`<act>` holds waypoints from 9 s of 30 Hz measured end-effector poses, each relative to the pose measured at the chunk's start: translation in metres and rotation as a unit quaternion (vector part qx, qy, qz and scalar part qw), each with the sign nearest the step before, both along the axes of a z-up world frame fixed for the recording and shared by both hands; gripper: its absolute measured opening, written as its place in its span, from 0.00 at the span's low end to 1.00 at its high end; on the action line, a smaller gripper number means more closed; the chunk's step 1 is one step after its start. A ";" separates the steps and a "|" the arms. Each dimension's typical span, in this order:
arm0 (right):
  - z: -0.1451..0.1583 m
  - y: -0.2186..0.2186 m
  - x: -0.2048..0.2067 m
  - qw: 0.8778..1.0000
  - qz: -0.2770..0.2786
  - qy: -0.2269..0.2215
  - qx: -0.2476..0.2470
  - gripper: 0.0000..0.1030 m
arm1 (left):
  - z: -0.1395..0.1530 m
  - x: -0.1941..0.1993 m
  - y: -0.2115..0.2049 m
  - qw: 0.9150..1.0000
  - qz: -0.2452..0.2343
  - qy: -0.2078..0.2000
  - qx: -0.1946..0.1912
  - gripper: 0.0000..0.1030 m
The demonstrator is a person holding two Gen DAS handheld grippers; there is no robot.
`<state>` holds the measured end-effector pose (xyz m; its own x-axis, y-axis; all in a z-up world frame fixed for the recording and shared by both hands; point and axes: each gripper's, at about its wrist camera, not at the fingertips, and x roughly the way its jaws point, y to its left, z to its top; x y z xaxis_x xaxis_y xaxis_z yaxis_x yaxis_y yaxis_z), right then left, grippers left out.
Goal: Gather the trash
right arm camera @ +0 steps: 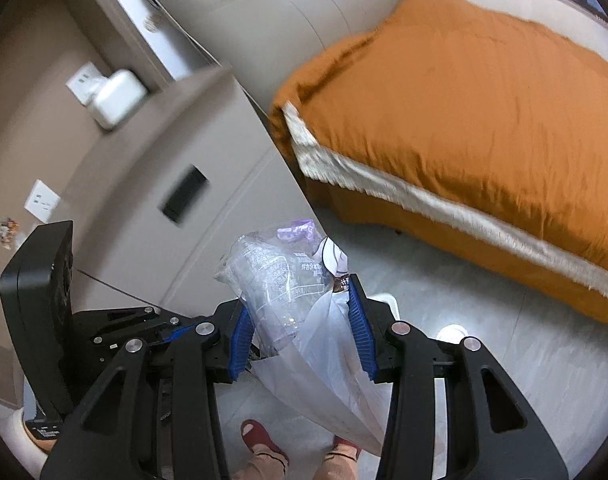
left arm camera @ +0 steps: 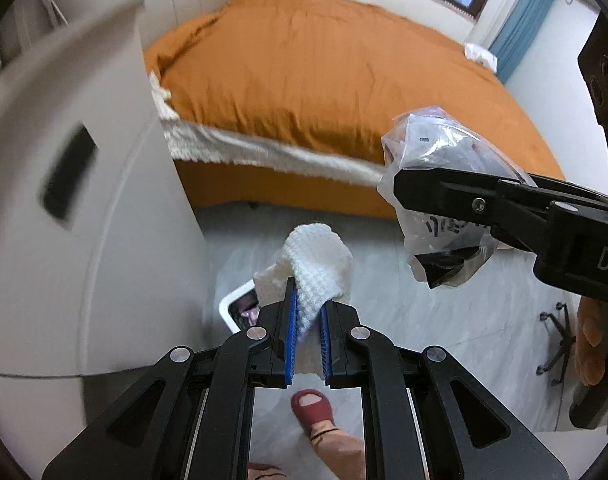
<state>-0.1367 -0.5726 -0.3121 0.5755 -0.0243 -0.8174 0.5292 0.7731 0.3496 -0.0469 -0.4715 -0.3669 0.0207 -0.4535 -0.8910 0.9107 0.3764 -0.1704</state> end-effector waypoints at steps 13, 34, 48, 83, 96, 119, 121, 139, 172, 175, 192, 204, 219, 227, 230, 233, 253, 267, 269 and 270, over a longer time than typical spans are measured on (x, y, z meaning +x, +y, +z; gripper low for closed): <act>-0.143 -0.012 0.033 0.998 0.021 0.052 0.032 0.43 | -0.148 0.015 -0.024 0.997 0.000 0.029 0.067 0.10; -0.199 -0.023 0.036 0.993 0.027 0.109 0.030 0.96 | -0.178 0.027 -0.016 0.994 0.027 0.057 0.087 0.95; -0.022 -0.002 0.008 0.999 0.010 0.020 -0.038 0.96 | -0.006 0.018 0.007 0.998 0.059 0.002 -0.016 0.95; 0.220 0.176 0.132 0.952 0.189 -0.194 -0.141 0.96 | 0.257 0.113 0.241 0.943 0.250 -0.168 -0.138 0.95; 0.232 0.276 0.203 0.933 0.261 -0.203 -0.146 0.96 | 0.264 0.157 0.353 0.917 0.330 -0.174 -0.143 0.95; 0.174 0.423 0.342 0.918 0.331 -0.169 -0.139 0.96 | 0.210 0.263 0.518 0.877 0.433 -0.184 -0.092 0.95; 0.161 0.431 0.359 0.920 0.321 -0.152 -0.164 0.96 | 0.199 0.279 0.521 0.880 0.431 -0.182 -0.088 0.95; 0.094 0.434 0.444 0.930 0.347 -0.073 -0.099 0.77 | 0.140 0.358 0.523 0.878 0.461 -0.088 -0.095 0.71; 0.209 0.228 0.194 0.959 0.218 -0.130 -0.127 0.28 | 0.226 0.165 0.285 0.945 0.274 -0.125 -0.130 0.21; 0.208 0.192 0.160 0.967 0.185 -0.118 -0.131 0.28 | 0.223 0.139 0.242 0.956 0.236 -0.118 -0.131 0.21; 0.160 0.070 0.036 0.992 0.046 -0.067 -0.094 0.29 | 0.165 0.033 0.076 0.990 0.083 -0.076 -0.086 0.21; 0.037 0.023 0.025 1.000 0.011 0.011 -0.025 0.29 | 0.034 0.021 0.016 0.998 0.050 -0.024 0.013 0.21; -0.175 0.005 0.050 0.993 0.012 0.109 0.030 0.29 | -0.183 0.034 -0.017 0.989 0.030 0.045 0.134 0.22; -0.256 -0.009 0.057 0.988 0.025 0.144 0.057 0.93 | -0.262 0.032 -0.025 0.977 0.024 0.099 0.185 0.95; -0.268 -0.011 0.056 0.985 0.028 0.162 0.054 0.95 | -0.273 0.031 -0.028 0.975 0.018 0.096 0.201 0.95; -0.265 -0.012 0.054 0.985 0.029 0.164 0.050 0.95 | -0.271 0.032 -0.025 0.975 0.019 0.099 0.197 0.95; -0.113 -0.013 0.027 0.998 -0.001 0.065 0.009 0.95 | -0.104 0.039 -0.012 0.991 0.074 0.010 0.110 0.95; 0.064 0.025 0.005 0.996 0.025 -0.045 -0.075 0.95 | 0.068 0.020 0.043 0.987 0.156 -0.035 -0.005 0.95; 0.086 0.034 0.006 0.993 0.035 -0.061 -0.096 0.95 | 0.089 0.018 0.055 0.984 0.169 -0.047 -0.020 0.95; 0.099 0.041 0.007 0.991 0.041 -0.073 -0.105 0.95 | 0.104 0.018 0.065 0.982 0.178 -0.054 -0.031 0.95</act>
<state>-0.1297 -0.5318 -0.2132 0.6936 -0.1339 -0.7078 0.4183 0.8748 0.2444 -0.0289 -0.4070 -0.2627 0.2810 -0.4529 -0.8462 0.7370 0.6665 -0.1120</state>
